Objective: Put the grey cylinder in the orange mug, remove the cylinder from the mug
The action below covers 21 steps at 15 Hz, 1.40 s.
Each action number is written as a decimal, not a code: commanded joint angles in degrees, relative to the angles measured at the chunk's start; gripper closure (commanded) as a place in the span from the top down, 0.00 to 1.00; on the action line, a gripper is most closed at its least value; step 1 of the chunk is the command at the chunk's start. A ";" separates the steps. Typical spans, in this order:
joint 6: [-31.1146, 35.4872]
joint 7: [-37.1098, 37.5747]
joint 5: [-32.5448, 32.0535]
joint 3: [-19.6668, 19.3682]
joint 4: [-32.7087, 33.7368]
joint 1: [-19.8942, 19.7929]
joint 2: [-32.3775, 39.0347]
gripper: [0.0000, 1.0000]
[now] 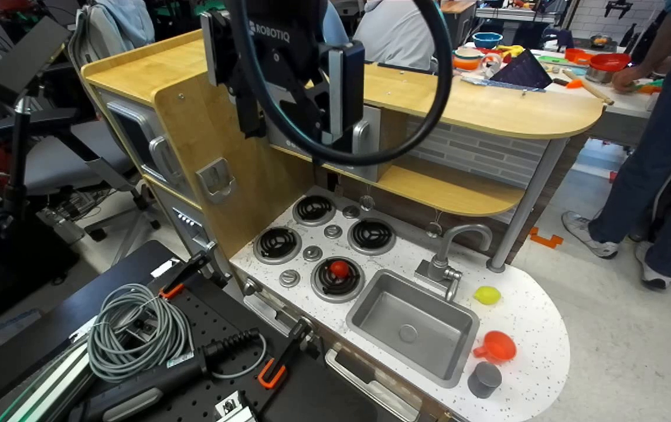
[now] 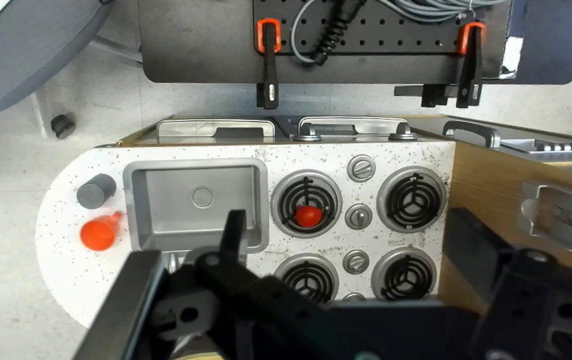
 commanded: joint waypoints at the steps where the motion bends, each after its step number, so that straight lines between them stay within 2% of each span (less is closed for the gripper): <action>1: 4.98 -0.78 0.49 -1.17 2.29 -2.24 5.75 1.00; 7: 22.69 -6.04 1.26 -4.30 3.73 -6.40 20.22 1.00; 10: 27.41 -8.84 1.73 -4.34 6.02 -9.22 27.92 1.00; 15: 26.91 -18.00 2.86 -2.76 14.02 -16.07 39.97 1.00; 21: 24.49 -23.61 1.34 -0.92 26.55 -23.67 52.31 1.00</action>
